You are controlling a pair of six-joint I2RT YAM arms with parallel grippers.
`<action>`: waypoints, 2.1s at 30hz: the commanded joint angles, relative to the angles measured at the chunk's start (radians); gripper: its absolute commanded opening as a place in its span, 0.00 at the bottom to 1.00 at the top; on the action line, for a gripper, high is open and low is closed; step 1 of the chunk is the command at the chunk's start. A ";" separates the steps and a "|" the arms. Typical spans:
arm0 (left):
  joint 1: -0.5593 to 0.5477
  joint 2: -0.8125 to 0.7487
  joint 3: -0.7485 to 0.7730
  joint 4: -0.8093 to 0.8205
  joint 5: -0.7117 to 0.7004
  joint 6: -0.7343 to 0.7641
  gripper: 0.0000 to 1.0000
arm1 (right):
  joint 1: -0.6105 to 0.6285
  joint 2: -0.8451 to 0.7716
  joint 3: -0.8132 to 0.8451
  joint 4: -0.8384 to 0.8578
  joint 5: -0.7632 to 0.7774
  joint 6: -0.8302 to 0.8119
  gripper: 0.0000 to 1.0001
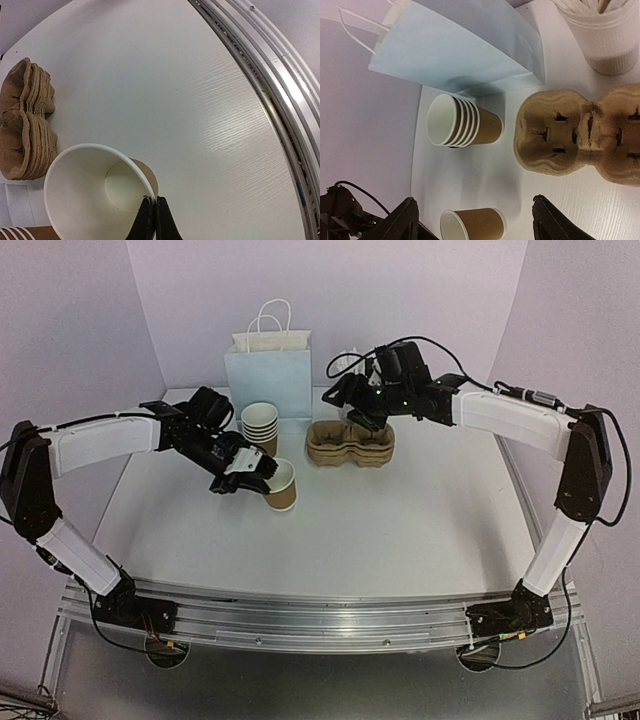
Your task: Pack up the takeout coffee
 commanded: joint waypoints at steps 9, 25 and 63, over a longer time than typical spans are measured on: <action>0.003 0.166 -0.026 0.125 0.003 0.060 0.00 | 0.022 -0.022 -0.080 -0.015 0.010 0.003 0.74; 0.005 0.080 0.230 -0.132 0.004 -0.093 0.78 | 0.033 -0.033 -0.058 -0.016 0.011 -0.005 0.74; 0.492 0.545 0.684 -0.310 0.043 0.326 0.53 | 0.033 0.063 -0.025 -0.015 -0.018 -0.056 0.73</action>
